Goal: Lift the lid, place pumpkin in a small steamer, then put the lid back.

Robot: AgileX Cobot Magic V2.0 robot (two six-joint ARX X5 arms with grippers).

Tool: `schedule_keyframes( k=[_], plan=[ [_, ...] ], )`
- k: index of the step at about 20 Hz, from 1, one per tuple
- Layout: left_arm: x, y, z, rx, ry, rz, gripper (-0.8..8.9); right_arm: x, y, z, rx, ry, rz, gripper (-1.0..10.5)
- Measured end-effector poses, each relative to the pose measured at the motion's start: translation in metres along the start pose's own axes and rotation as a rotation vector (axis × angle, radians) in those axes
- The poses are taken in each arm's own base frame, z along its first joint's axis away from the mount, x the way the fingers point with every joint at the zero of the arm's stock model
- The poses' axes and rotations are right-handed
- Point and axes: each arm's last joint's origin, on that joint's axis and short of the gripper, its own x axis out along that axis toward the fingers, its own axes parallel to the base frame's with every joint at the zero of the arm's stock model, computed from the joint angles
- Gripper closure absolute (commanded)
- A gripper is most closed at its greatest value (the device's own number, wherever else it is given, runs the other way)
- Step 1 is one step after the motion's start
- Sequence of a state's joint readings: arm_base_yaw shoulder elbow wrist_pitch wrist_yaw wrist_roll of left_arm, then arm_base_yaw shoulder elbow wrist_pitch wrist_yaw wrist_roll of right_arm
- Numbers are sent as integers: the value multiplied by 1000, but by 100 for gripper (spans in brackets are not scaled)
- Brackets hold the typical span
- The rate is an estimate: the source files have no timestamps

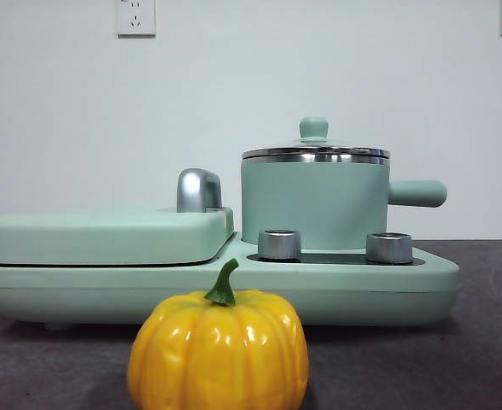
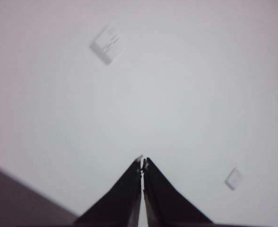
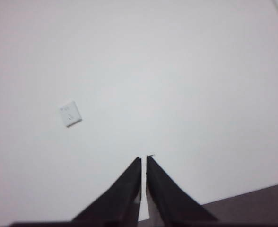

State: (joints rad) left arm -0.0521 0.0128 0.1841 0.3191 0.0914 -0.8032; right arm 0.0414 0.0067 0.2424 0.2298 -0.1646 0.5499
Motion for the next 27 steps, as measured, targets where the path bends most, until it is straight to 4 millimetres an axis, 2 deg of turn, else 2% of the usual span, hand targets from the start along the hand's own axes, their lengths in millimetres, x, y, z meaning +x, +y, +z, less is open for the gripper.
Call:
schedule_keyframes(
  k=[3,7,13,21,27],
  plan=[
    [3,-14,14,24,41,24,806,3,12,18,-3,60,-7,932],
    [9,-31,29,97,194,96,806,11,22,35,-35,204,-18,932],
    [28,-50,44,235,397,77,806,30,30,47,-74,418,38,932],
    [62,-49,42,307,706,39,805,59,28,39,-156,621,178,932],
    [83,-45,31,392,913,-17,805,70,29,19,-216,753,256,932]
  ],
)
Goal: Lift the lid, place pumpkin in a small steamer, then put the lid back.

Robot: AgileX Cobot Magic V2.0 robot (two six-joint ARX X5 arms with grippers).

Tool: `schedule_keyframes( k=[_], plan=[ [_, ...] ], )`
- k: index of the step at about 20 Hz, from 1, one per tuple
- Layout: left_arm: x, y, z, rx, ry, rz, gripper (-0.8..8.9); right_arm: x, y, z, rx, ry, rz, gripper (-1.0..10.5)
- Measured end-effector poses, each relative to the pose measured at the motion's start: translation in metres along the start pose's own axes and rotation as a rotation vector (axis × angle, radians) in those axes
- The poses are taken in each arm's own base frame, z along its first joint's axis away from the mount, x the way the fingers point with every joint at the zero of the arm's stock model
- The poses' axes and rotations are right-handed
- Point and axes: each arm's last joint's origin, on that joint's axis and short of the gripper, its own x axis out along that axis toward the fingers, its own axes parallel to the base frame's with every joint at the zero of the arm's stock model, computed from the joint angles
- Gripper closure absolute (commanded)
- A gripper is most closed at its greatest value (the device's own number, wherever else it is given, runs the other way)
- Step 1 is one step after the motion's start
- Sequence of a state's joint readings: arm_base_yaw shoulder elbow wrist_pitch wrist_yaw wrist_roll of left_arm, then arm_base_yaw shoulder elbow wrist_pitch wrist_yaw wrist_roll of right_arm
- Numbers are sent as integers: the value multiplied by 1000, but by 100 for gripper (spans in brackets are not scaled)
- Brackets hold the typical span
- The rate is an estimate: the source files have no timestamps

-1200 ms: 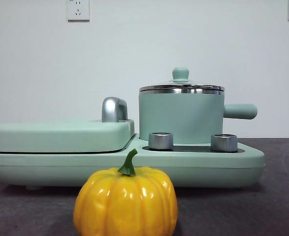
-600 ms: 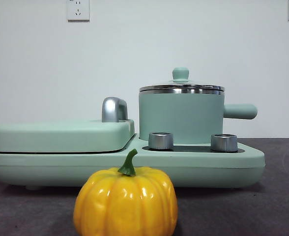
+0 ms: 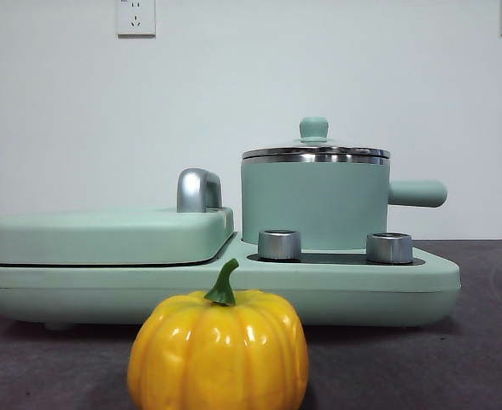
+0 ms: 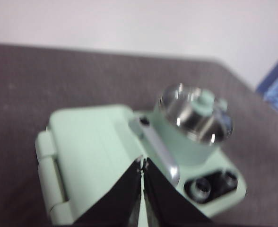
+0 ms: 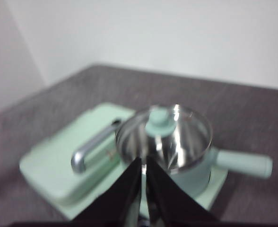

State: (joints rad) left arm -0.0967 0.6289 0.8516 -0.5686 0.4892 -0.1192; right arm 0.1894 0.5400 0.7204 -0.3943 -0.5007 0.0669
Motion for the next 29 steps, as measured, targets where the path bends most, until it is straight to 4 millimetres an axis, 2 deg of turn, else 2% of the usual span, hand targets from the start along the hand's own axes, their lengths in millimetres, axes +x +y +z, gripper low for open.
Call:
schedule_keyframes(
  k=[5,10,13,16,24,29],
  plan=[
    [15,-6,3,176,78,-78,805,13,-1,-13,-72,152,-24,932],
    [29,-9,-1,297,147,-141,795,21,-1,-19,-171,232,-61,908],
    [37,-10,-5,348,193,-149,703,22,1,-20,-223,240,-42,797],
    [43,-11,-6,385,212,-170,589,23,2,-20,-244,245,-32,767],
    [54,-16,-3,444,184,-205,587,24,0,-22,-267,266,-61,740],
    [71,-20,6,494,90,-232,587,25,-1,-24,-264,291,-80,740]
  ],
)
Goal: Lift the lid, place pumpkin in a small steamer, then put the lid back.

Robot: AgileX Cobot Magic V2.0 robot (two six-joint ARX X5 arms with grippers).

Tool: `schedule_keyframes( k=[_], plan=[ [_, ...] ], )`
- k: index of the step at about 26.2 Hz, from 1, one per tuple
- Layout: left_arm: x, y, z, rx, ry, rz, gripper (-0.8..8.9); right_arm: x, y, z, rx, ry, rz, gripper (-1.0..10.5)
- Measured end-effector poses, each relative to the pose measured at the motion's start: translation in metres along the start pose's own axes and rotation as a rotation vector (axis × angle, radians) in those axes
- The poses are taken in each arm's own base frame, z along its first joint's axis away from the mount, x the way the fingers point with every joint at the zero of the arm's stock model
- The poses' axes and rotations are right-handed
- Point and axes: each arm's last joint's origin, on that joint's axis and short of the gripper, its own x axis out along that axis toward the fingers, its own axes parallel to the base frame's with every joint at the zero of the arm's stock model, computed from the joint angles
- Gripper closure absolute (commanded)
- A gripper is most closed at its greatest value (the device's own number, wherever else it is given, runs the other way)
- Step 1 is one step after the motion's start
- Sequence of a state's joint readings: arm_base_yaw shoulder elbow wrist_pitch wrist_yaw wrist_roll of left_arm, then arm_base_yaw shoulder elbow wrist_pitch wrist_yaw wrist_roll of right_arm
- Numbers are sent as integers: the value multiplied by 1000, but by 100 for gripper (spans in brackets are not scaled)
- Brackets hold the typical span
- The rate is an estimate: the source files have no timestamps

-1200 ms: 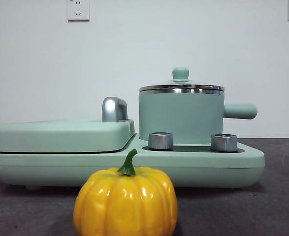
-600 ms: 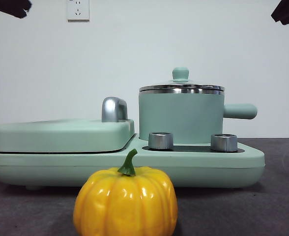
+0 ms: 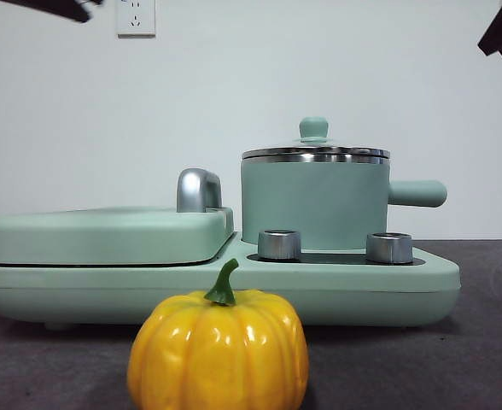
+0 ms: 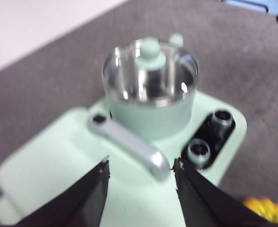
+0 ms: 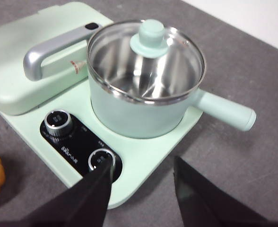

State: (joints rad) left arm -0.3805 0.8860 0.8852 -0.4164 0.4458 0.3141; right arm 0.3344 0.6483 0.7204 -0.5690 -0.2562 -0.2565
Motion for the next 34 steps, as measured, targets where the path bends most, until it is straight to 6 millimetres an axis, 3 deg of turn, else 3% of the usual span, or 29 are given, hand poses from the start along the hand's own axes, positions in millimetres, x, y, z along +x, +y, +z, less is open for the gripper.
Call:
schedule_keyframes(
  k=[6,16,29,34],
  plan=[
    [31,6,8,36,-75,-25,587,0,0,0,4,0,0,740],
    [101,12,16,12,-248,-42,596,0,0,0,11,-1,5,740],
    [189,12,25,-28,-177,-67,594,0,1,0,11,-8,34,741],
    [213,12,28,-29,-168,-85,594,0,1,0,11,-9,37,741]
  ],
)
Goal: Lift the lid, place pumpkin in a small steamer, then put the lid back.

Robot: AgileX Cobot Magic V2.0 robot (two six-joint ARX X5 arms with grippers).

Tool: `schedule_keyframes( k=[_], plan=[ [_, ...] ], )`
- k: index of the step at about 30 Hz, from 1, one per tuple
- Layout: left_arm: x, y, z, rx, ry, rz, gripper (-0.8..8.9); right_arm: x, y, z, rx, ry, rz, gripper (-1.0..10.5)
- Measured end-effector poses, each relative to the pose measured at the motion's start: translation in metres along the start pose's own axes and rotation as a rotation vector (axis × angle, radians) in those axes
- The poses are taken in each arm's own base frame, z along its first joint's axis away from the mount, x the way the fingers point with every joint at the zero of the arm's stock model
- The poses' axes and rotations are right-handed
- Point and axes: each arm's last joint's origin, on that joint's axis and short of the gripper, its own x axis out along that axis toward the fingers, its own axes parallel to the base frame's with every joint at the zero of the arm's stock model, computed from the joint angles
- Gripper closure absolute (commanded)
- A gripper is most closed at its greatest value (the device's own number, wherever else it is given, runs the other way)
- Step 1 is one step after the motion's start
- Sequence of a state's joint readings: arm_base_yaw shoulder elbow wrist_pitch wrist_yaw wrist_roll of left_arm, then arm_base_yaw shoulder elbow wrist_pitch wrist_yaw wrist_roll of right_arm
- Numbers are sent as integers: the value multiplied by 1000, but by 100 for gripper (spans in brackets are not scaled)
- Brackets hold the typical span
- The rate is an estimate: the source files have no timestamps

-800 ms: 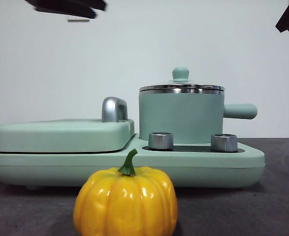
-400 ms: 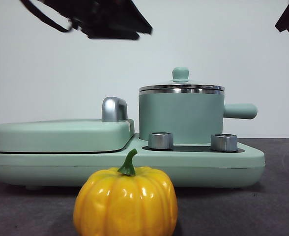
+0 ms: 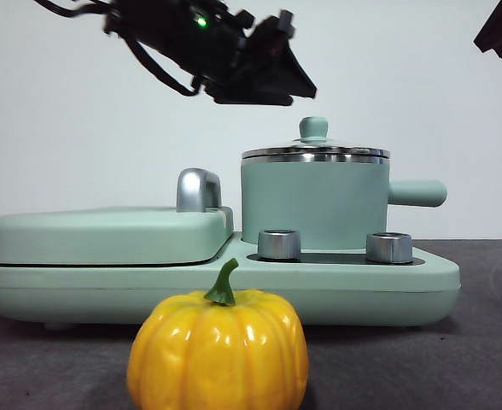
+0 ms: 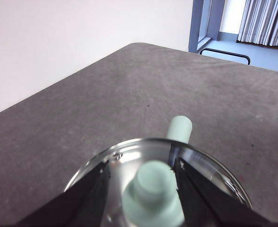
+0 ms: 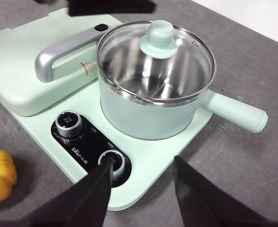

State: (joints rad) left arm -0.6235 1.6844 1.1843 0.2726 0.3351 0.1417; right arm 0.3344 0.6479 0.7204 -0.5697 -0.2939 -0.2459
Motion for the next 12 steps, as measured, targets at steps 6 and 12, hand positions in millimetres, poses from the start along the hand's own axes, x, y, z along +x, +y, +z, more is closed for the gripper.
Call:
schedule_keyframes(
  k=[6,12],
  plan=[
    [16,-3,-2,0,10,-20,593,0,0,0,0,0,1,741],
    [21,-5,-8,-5,29,-29,593,0,0,0,0,0,1,741]
  ],
)
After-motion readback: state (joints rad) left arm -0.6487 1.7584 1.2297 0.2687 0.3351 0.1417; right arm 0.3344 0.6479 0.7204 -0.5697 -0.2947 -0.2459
